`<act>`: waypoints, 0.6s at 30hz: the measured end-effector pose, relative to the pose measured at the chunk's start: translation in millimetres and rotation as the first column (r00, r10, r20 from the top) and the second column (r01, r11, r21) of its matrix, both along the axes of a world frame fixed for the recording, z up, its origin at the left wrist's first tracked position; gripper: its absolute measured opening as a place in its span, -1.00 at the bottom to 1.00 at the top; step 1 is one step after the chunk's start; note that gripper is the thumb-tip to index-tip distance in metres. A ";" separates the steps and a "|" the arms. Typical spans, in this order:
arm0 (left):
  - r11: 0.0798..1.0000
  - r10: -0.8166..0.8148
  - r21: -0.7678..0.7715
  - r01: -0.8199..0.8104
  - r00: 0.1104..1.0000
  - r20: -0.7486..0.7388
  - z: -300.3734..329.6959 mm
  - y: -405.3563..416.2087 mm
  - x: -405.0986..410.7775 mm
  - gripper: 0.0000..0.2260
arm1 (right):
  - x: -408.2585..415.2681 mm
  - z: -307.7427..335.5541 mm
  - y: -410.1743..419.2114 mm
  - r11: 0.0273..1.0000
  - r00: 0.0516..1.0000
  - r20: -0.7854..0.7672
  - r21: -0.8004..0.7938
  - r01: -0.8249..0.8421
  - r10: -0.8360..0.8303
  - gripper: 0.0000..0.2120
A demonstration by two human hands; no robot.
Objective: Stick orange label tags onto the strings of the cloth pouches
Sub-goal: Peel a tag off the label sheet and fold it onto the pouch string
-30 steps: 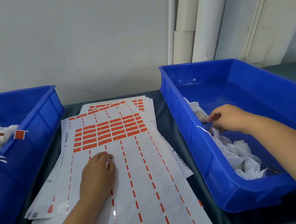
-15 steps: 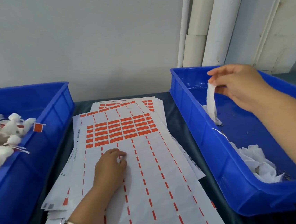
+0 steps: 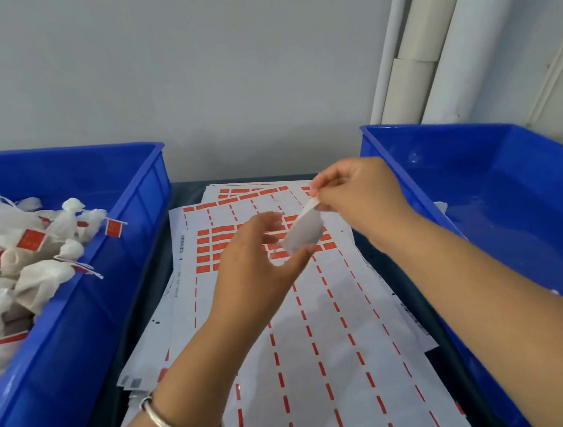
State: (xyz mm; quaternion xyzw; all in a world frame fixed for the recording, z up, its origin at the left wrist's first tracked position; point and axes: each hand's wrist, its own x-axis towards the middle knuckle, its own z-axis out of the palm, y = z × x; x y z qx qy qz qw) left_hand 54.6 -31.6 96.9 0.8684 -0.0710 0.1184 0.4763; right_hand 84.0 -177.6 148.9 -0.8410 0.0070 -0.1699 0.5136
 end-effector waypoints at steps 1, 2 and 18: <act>0.996 0.061 0.057 -0.062 0.998 0.031 -6.0 1.3 3.7 -0.55 | 1.4 -7.8 4.7 1.000 1.000 0.002 -0.030 0.006 -0.006 -0.70; 0.989 0.114 0.084 -0.118 0.992 0.058 -12.3 3.3 6.9 -0.60 | 3.0 -14.9 8.2 0.999 1.000 0.007 -0.048 0.016 -0.015 -0.69; 0.987 0.096 0.125 -0.098 0.995 0.028 -73.9 7.1 25.4 -0.75 | -11.9 -121.9 20.2 0.978 0.957 0.213 0.112 0.178 -0.198 -0.72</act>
